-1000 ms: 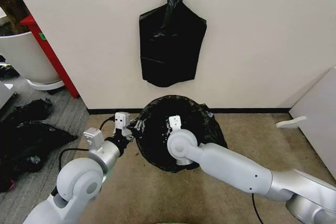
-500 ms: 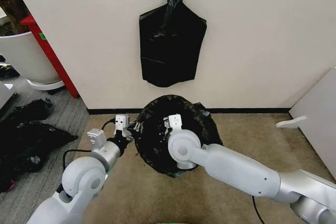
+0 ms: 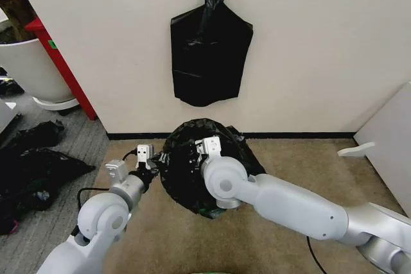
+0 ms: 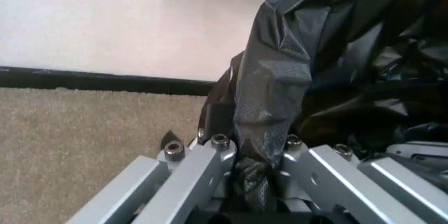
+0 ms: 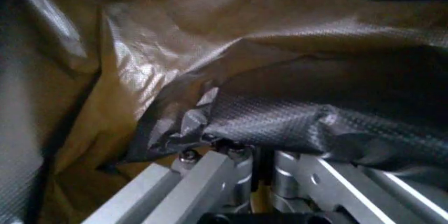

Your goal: Place the garbage bag over the trash bin.

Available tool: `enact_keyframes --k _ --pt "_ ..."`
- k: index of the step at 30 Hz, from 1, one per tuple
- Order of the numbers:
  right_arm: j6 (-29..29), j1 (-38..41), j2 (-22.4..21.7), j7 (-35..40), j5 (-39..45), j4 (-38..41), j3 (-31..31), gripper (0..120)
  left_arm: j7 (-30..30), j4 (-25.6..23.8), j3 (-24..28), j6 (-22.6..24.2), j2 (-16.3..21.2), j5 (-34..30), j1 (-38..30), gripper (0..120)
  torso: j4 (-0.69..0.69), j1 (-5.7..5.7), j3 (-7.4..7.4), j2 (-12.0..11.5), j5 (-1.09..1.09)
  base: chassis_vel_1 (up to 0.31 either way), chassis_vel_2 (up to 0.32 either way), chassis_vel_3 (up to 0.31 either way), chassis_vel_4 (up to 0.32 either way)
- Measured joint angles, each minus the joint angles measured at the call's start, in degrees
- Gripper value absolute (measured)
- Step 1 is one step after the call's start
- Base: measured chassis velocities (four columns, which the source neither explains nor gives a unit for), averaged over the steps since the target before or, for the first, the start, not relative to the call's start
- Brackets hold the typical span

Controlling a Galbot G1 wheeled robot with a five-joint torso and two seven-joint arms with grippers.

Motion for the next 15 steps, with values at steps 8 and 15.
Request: enact_keyframes --k 8,15 --pt "-0.4 -2.8 -0.1 -2.1 -1.1 -3.3 0.5 0 -0.2 -2.9 0.0 0.3 0.7 -1.1 -0.6 3 0.00 0.00 0.00 0.0 0.01 0.000 0.000 0.000 0.000" --pt "-1.8 -4.2 -1.1 -3.4 -2.5 -3.5 1.4 13 -0.2 -3.3 0.0 0.5 1.2 -1.4 -0.9 3 0.00 0.00 0.00 0.0 0.00 0.000 0.000 0.000 0.000"
